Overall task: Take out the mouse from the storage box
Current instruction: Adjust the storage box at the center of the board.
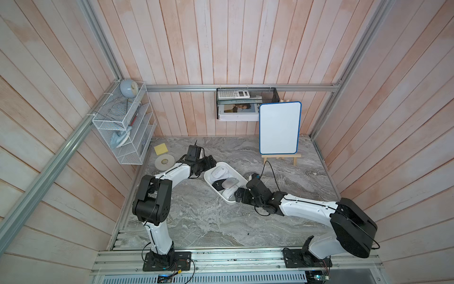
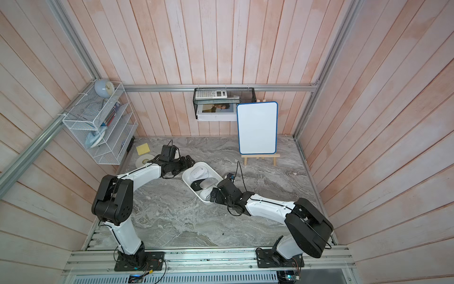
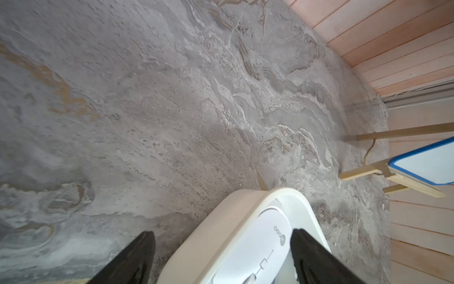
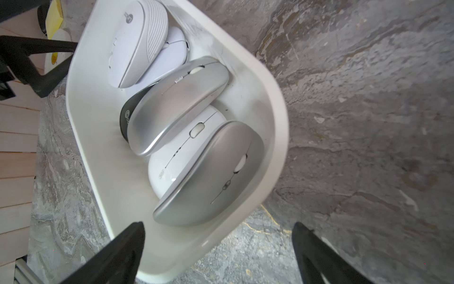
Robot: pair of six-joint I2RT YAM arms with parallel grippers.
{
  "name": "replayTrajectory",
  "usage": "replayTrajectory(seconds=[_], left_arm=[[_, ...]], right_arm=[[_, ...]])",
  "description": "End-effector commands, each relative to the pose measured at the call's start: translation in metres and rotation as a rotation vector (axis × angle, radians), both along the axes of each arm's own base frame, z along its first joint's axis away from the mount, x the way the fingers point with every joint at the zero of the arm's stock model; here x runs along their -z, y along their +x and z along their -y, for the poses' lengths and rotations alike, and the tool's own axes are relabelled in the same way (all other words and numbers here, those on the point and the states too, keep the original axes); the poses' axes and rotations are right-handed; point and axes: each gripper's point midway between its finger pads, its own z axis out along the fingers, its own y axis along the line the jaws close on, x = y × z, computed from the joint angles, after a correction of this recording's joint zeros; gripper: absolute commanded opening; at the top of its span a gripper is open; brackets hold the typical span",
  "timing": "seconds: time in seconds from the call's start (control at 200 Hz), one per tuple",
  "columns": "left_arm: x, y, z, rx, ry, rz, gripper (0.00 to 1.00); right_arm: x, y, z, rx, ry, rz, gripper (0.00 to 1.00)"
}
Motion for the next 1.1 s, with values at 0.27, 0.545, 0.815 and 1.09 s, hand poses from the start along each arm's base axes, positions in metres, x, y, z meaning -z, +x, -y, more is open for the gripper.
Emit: replayTrajectory(seconds=[0.27,0.545,0.815,1.09], left_arm=[[-0.002,-0.021,0.046,0.115,-0.049,0.025,0.9],[0.001,-0.048,0.038,0.056,-0.069,0.032,0.89],[0.0,-0.075,0.055,0.045,-0.09,0.022,0.89],[-0.008,-0.079,0.007,-0.075,0.153,0.026,0.9]], right_arm=[[-0.008,0.018,-0.019,-0.034,0.116,-0.046,0.98],[-0.009,0.053,-0.006,0.0,0.149,-0.076,0.98],[-0.004,0.081,0.038,0.07,0.066,-0.102,0.98],[0.0,0.067,0.063,0.063,0.037,-0.134,0.98]])
